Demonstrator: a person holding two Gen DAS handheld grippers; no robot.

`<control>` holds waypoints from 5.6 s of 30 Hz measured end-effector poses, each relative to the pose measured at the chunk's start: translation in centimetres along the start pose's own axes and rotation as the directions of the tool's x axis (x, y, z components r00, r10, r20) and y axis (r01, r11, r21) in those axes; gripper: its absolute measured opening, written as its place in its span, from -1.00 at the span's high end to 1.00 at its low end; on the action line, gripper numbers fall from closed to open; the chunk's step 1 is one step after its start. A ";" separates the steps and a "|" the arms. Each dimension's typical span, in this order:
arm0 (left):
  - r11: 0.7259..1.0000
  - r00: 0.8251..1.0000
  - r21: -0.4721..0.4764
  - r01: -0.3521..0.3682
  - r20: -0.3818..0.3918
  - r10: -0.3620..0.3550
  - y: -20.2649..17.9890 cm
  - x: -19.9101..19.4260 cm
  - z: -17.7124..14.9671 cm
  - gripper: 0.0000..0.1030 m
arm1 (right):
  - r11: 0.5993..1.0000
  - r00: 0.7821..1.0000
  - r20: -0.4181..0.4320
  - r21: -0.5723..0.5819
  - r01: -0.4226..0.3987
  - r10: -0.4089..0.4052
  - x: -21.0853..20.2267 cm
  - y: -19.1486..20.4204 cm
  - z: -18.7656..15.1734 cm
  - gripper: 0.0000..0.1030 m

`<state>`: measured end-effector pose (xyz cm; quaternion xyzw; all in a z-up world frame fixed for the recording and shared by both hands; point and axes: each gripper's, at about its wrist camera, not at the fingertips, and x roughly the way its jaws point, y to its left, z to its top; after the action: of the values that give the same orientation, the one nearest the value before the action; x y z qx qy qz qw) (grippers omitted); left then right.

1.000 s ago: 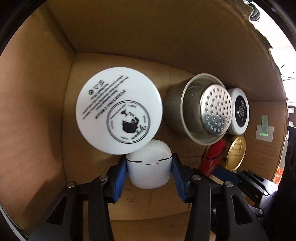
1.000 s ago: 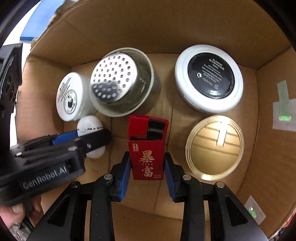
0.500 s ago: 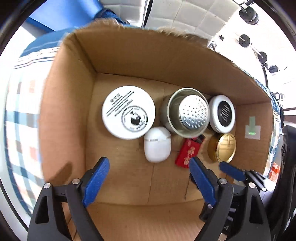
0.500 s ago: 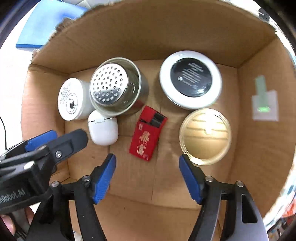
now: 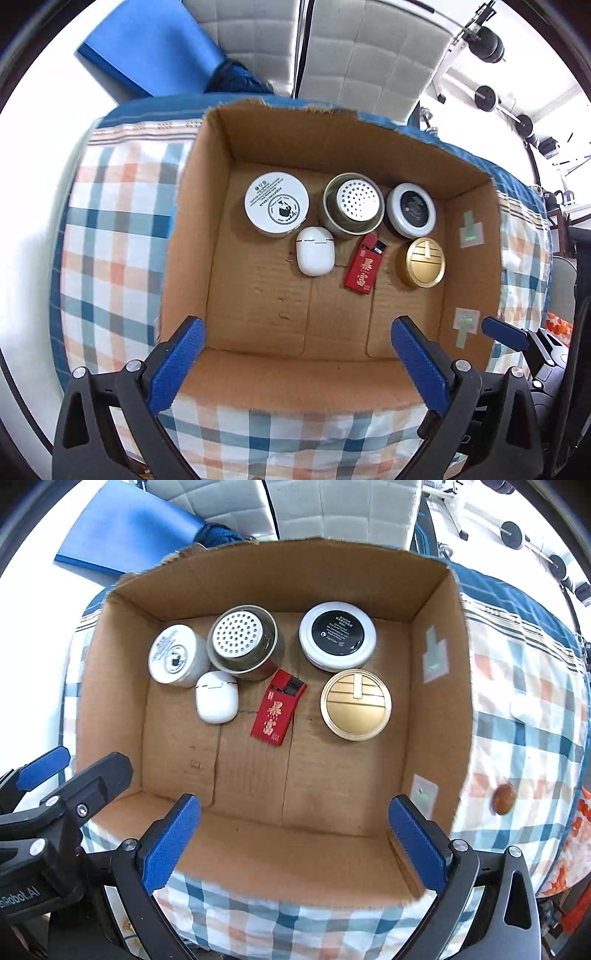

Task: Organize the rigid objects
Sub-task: 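Move both tools from the box toward the walnut and white cup, then grasp the walnut with the right tool while the left tool grasps the small white cup, then carry the walnut and white cup into the box with both tools, then release the walnut and white cup in the box with both tools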

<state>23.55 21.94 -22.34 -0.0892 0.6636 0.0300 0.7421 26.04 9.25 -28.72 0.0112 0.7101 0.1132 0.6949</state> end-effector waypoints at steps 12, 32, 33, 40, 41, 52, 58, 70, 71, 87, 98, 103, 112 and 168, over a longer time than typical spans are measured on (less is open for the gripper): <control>0.999 0.995 0.032 -0.011 0.103 0.008 -1.5 -5.5 -3.7 -1.00 | 0.996 0.993 0.087 -0.040 -0.077 0.081 -7.5 -0.6 -4.7 -1.00; 0.986 0.997 0.169 0.004 0.075 -0.017 -15.9 -1.2 -1.9 -1.00 | 0.964 0.997 0.071 0.264 -0.005 -0.014 -6.4 -19.5 -6.0 -1.00; 0.984 0.998 0.178 -0.002 0.063 -0.010 -17.1 -0.2 -1.7 -1.00 | 0.956 0.998 0.057 0.294 -0.004 -0.013 -5.5 -21.2 -6.0 -1.00; 0.972 0.999 0.231 -0.043 -0.002 0.044 -23.6 6.0 -0.5 -1.00 | 0.909 0.997 -0.038 0.415 -0.042 0.064 1.9 -29.1 -5.5 -0.87; 0.972 0.999 0.233 -0.042 -0.011 0.046 -24.1 6.5 -0.4 -1.00 | 0.908 0.996 -0.056 0.417 -0.039 0.068 3.0 -29.5 -5.4 -0.81; 0.976 0.997 0.211 -0.047 -0.057 0.060 -25.5 8.6 0.6 -1.00 | 0.915 0.991 -0.105 0.402 -0.030 0.079 7.2 -31.1 -5.9 0.31; 0.980 0.999 0.201 0.005 -0.040 0.004 -27.2 6.6 1.1 -1.00 | 0.924 0.995 -0.079 0.381 -0.032 0.068 4.8 -33.1 -6.9 0.31; 0.964 0.970 0.196 0.180 -0.199 -0.140 -35.7 12.2 4.8 -1.00 | 0.885 0.999 -0.030 0.466 0.002 0.013 1.3 -44.1 -7.1 0.31; 0.962 0.966 0.199 0.185 -0.216 -0.141 -36.6 13.5 5.1 -1.00 | 0.881 1.000 -0.029 0.472 0.004 0.011 1.3 -45.0 -7.1 0.31; 0.937 0.963 0.344 0.061 -0.267 0.035 -42.7 22.1 6.8 0.23 | 0.873 0.999 -0.034 0.488 -0.008 0.028 1.5 -50.2 -3.9 0.31; 0.931 0.979 0.350 0.104 -0.203 -0.033 -39.7 16.2 6.0 0.23 | 0.895 0.999 -0.014 0.446 -0.034 0.045 0.6 -46.3 -3.3 0.31; 0.934 0.984 0.323 0.153 -0.137 -0.113 -36.2 10.3 4.7 0.23 | 0.916 0.998 0.025 0.397 -0.057 0.051 -1.5 -42.1 -3.1 0.31; 0.957 0.989 0.253 0.144 -0.015 -0.145 -25.9 2.8 2.2 0.23 | 0.965 0.988 0.112 0.230 -0.126 0.103 -7.5 -29.6 -3.1 0.31; 1.000 0.993 -0.006 -0.020 -0.120 0.019 -1.3 10.9 1.4 -0.56 | 0.995 0.993 -0.111 0.095 0.040 -0.029 8.9 -3.5 1.2 -0.21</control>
<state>26.36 20.13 -32.87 -0.0869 0.7076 0.0341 0.7004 27.37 7.56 -38.10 0.0263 0.7518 0.0670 0.6555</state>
